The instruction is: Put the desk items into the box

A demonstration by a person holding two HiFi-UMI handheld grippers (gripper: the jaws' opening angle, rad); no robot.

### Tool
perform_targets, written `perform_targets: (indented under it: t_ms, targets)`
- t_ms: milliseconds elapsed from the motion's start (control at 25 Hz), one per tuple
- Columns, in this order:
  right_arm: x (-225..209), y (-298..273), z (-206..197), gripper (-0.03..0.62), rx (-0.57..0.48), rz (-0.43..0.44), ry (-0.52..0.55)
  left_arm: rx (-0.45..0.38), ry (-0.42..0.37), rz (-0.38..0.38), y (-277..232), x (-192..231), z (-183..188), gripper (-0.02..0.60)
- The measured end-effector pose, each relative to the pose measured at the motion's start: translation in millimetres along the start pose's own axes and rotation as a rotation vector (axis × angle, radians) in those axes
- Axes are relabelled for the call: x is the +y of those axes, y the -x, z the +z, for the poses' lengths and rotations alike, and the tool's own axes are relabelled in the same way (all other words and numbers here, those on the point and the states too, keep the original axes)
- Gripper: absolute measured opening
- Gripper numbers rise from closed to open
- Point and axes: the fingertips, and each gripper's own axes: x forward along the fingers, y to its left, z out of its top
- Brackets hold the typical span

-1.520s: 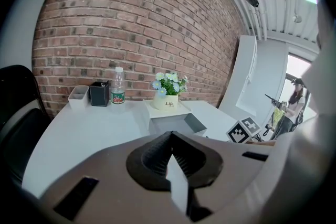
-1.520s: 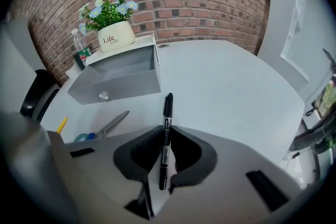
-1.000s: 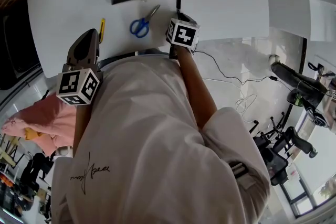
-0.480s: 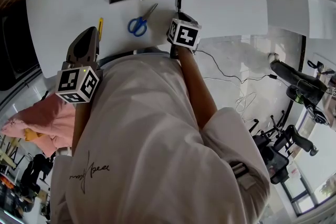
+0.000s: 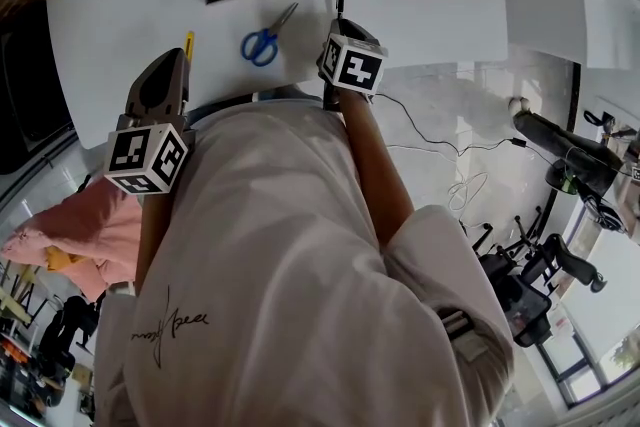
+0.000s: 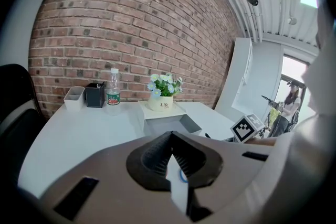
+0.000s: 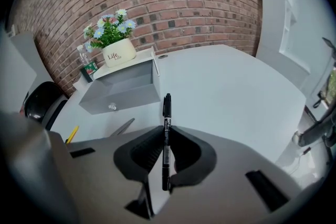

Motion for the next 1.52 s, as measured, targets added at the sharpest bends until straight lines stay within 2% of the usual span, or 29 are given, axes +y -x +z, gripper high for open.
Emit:
perform_targets:
  t_ms: [1520]
  targets:
    - [16.1,28.9,36.8,0.061,-0.052,0.057,0.086,-0.007,0.03,-0.004,1.0,2.1,0.1,0.006]
